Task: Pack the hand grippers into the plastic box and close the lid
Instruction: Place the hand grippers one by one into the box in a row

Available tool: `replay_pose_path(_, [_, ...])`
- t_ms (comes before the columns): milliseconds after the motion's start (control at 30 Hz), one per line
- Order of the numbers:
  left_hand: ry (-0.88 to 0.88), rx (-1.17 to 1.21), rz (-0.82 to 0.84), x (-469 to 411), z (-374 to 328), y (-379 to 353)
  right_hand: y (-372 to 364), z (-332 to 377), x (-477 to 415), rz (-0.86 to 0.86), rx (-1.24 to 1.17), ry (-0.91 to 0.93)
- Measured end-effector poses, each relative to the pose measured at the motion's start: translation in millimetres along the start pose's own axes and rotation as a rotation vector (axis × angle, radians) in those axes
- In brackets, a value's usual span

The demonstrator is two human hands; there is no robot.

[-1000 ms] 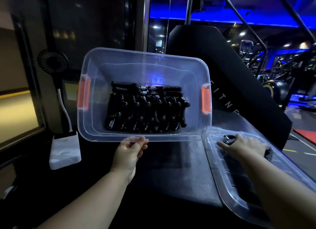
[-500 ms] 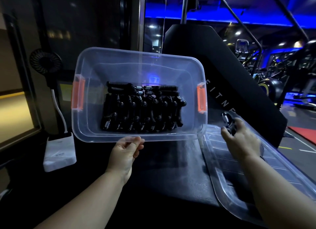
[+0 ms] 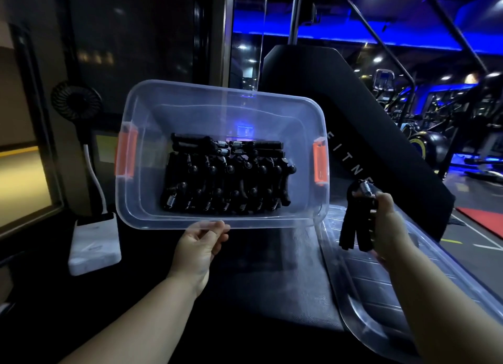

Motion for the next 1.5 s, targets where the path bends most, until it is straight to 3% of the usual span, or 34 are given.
replay_pose_path(167, [0.007, -0.006, 0.005, -0.3, -0.7, -0.4, 4.5, 12.6, -1.3, -0.035, 0.091, -0.017])
replay_pose_path(600, [0.020, -0.001, 0.017, 2.8, -2.8, -1.7, -19.5, 36.0, 15.2, -0.139, 0.703, 0.280])
replay_pose_path(800, [0.024, 0.001, 0.029, 2.4, -4.3, -2.8, -24.0, 69.5, 49.0, -0.267, 0.570, 0.589])
replay_pose_path(900, [0.028, 0.011, 0.032, 3.0, -4.3, -2.1, -42.5, 98.7, 73.7, -0.263, 0.520, 0.810])
replay_pose_path(1067, [0.030, -0.008, 0.038, 3.3, -3.3, -2.0, -102.8, 129.8, 94.5, -0.115, 0.716, 1.082])
replay_pose_path(1267, [-0.013, -0.043, 0.043, 6.0, -9.2, -2.6, -174.7, 134.1, 68.0, -0.037, 0.958, 1.216])
replay_pose_path(1500, [0.042, 0.064, 0.014, 5.3, -7.4, -3.1, -233.5, 132.4, 23.2, 0.017, 1.205, 1.202])
Point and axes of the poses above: each hand's wrist, its own x-axis away from the middle knuckle, its own y-axis out of the back of the hand, z = x × y, the point moved 4 cm from there along -x, towards the middle knuckle, and after that the axes turned 7 degrees about -y, right-handed, at the moved point
